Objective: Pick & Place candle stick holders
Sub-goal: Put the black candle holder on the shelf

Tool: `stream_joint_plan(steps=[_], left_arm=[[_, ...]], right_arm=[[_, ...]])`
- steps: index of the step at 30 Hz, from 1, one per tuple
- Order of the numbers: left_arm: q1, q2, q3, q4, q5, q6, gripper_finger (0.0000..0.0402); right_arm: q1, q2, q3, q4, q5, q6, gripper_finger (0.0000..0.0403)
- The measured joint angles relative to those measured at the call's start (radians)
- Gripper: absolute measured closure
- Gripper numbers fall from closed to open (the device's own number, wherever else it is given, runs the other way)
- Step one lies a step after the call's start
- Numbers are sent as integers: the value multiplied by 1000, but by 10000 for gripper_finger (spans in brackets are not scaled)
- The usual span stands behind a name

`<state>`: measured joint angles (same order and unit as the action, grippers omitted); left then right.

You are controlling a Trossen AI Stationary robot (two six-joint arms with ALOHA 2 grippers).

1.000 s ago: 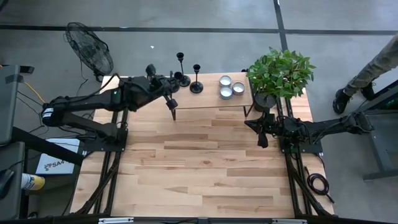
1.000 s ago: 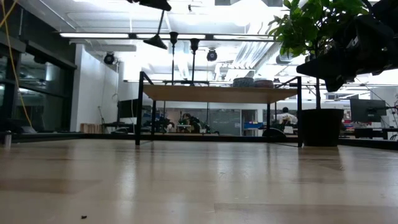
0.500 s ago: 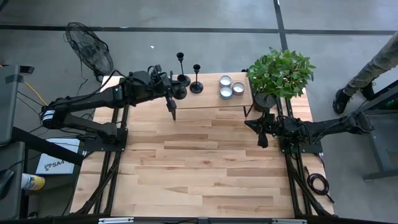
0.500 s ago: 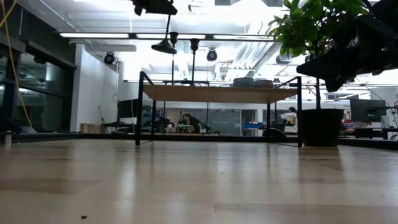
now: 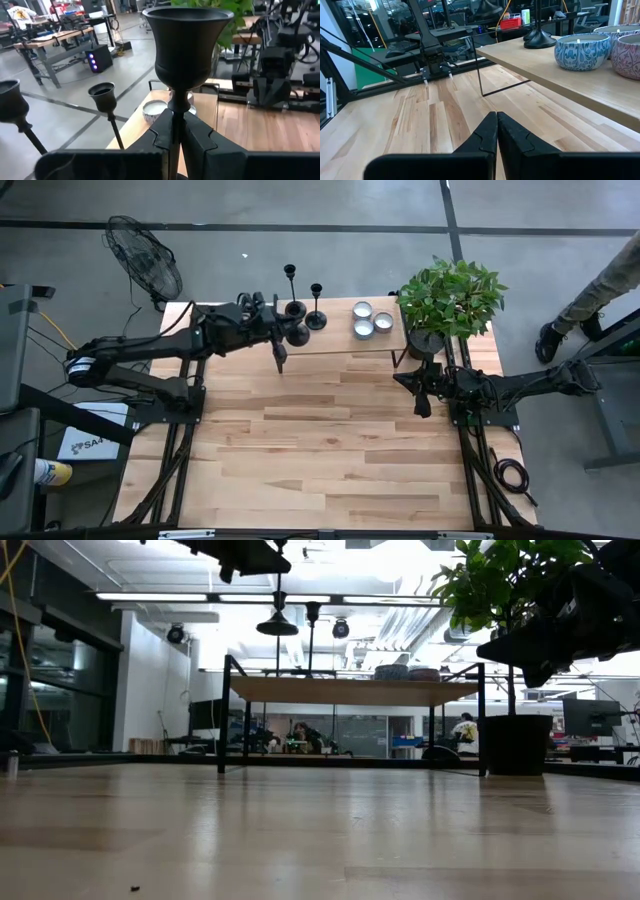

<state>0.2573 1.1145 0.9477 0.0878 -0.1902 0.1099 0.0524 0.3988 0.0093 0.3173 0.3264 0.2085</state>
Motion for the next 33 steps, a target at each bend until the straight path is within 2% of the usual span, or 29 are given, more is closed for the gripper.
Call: stream_joint_plan(steps=[15, 19, 33], left_arm=[[0, 1, -179, 260, -204, -142, 385], [7, 1, -198, 282, -252, -142, 385], [120, 96, -196, 323, -172, -200, 385]], right_arm=[[0, 0, 0, 0, 0, 0, 398], [0, 0, 0, 0, 0, 0, 398], [0, 0, 0, 0, 0, 0, 398]])
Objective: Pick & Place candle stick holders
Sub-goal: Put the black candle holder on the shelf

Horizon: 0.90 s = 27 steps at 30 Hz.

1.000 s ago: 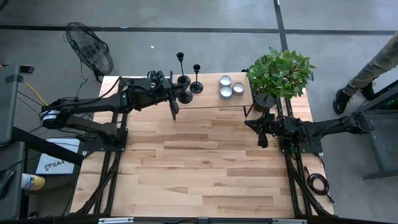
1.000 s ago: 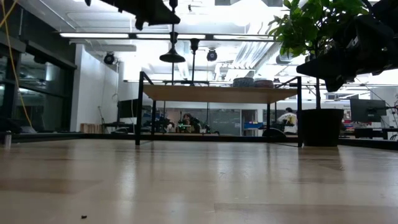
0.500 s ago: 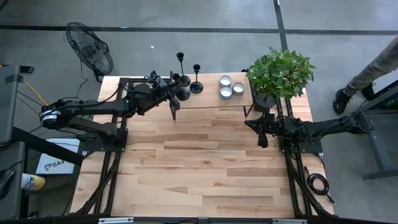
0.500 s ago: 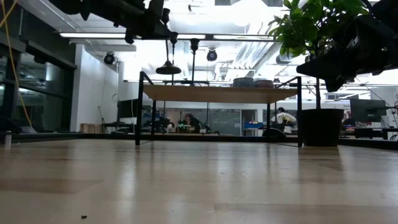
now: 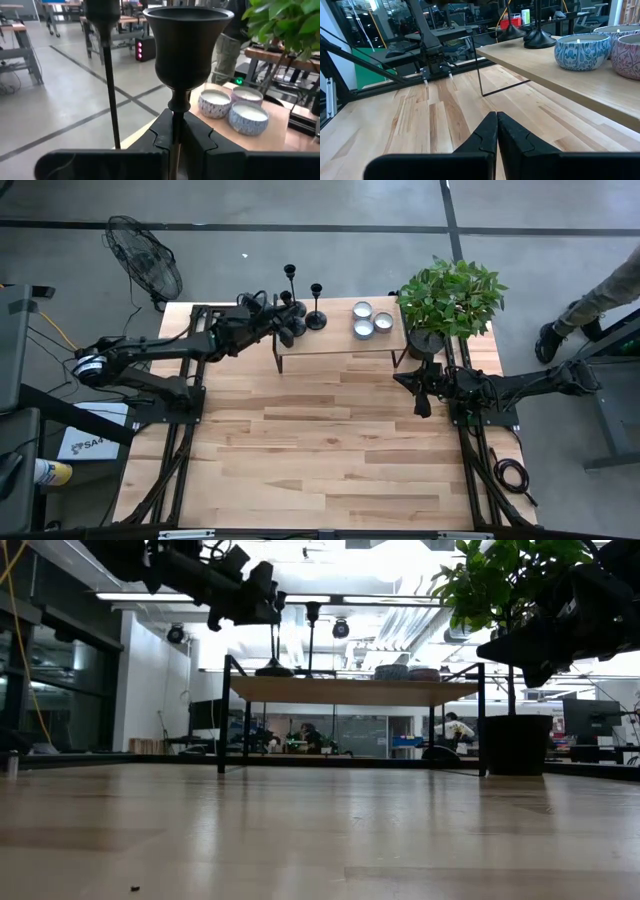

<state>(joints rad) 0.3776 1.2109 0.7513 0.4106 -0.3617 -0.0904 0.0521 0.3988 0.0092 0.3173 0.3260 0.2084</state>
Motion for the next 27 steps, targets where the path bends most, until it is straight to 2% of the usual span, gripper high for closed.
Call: stream_joint_plan(steps=[10, 27], left_arm=[[57, 7, 0, -25, 84, -39, 385], [62, 7, 0, -69, 99, -46, 385]], right_arm=[[0, 0, 0, 0, 0, 0, 398], [0, 0, 0, 0, 0, 0, 398]])
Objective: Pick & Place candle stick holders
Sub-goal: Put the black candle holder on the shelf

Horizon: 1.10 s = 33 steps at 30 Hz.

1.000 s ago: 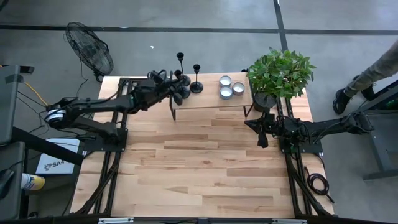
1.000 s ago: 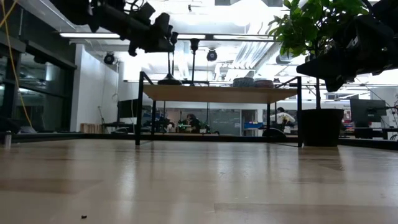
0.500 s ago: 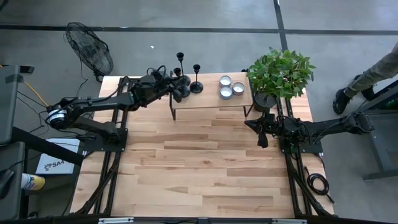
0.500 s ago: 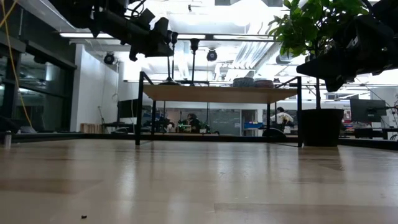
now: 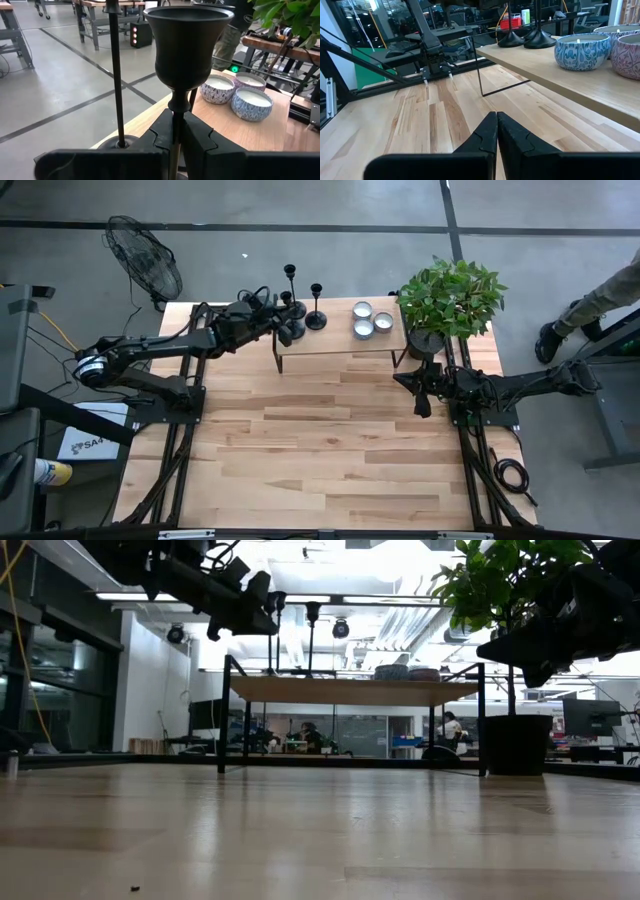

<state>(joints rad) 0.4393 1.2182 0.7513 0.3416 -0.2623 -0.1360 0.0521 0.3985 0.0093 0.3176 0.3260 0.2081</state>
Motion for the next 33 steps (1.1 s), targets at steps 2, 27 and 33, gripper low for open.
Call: stream_joint_plan(steps=[2, 27, 33], left_arm=[[0, 0, 0, 0, 0, 0, 385], [0, 26, 3, 10, 33, -14, 385], [-1, 27, 3, 7, 35, -15, 385]], right_arm=[[0, 0, 0, 0, 0, 0, 398], [0, 0, 0, 0, 0, 0, 398], [0, 0, 0, 0, 0, 0, 398]])
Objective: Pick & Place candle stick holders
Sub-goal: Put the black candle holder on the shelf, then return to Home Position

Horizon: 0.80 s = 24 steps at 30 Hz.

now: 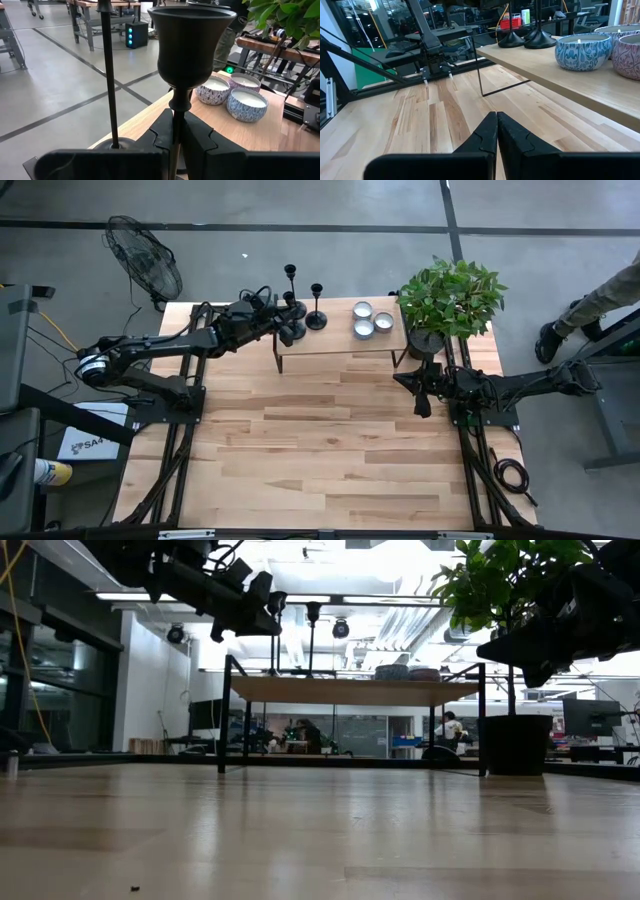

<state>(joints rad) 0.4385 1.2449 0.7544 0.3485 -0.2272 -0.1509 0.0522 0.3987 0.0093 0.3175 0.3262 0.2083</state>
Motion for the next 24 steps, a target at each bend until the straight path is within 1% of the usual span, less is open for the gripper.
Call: stream_joint_plan(steps=[3, 6, 9, 16, 24], left_arm=[[0, 0, 0, -1, 0, 0, 384], [0, 1, 0, -4, 5, -4, 371], [0, 10, -8, -43, 5, -5, 348], [0, 5, -5, -23, 4, -4, 293], [0, -15, -5, -9, -10, 22, 250]], right_arm=[[0, 0, 0, 0, 0, 0, 398], [0, 0, 0, 0, 0, 0, 398], [0, 0, 0, 0, 0, 0, 398], [0, 0, 0, 0, 0, 0, 398], [0, 0, 0, 0, 0, 0, 398]])
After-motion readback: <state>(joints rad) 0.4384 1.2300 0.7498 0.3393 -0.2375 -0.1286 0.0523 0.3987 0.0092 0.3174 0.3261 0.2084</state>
